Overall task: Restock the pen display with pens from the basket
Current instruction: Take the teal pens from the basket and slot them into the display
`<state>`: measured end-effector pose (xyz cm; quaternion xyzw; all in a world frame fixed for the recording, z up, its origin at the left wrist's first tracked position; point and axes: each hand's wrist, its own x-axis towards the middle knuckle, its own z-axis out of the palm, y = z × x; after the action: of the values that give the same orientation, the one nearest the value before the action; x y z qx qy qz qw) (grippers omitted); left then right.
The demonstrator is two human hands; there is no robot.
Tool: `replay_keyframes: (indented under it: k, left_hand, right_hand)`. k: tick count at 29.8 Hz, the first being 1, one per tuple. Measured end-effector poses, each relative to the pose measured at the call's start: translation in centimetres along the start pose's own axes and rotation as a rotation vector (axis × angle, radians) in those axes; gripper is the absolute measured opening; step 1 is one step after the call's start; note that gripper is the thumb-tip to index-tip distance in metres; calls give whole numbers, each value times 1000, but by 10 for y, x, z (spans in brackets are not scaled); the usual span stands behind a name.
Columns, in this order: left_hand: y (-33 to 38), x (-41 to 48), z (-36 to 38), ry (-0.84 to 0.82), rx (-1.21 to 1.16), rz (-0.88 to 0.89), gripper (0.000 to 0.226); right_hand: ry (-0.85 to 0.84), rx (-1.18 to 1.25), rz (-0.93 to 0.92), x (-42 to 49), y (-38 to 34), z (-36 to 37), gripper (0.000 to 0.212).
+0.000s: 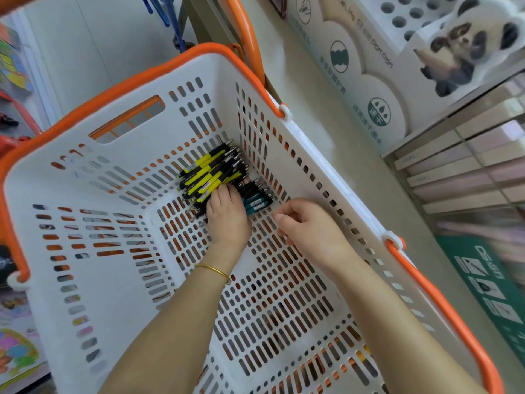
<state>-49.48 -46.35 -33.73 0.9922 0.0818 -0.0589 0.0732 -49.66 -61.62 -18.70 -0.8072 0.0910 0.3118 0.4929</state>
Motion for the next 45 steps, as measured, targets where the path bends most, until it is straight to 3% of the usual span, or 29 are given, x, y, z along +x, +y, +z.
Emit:
replay_keyframes:
  k: [5, 12, 18, 21, 25, 29, 31, 35, 40, 45]
  left_hand:
    - [3, -5, -3, -69, -44, -9, 66]
    - [14, -31, 2, -92, 77, -32, 79]
    - [35, -51, 10, -81, 237, -25, 38]
    - [40, -51, 9, -137, 260, -65, 38]
    - [41, -46, 5, -105, 178, -86, 25]
    - [38, -40, -5, -207, 41, -169, 54]
    - [37, -37, -14, -217, 24, -172, 58]
    - [35, -41, -14, -243, -12, -129, 35]
    - [28, -42, -26, -366, -360, -378, 30]
    - [18, -49, -38, -309, -690, -545, 26]
  right_hand:
    - [9, -1, 9, 1, 2, 1, 11]
    - [16, -14, 13, 2, 4, 2, 10]
    - [15, -25, 12, 3, 4, 2, 10]
    - [15, -28, -2, 3, 4, 2, 11]
    - [23, -42, -10, 3, 3, 1, 11]
    - [30, -30, -26, 3, 2, 1, 11]
    - [33, -32, -35, 3, 3, 1, 11]
    - [37, -23, -38, 3, 5, 3, 11]
    - [10, -8, -31, 0, 6, 6, 12]
    - [-9, -34, -22, -5, 6, 8, 11]
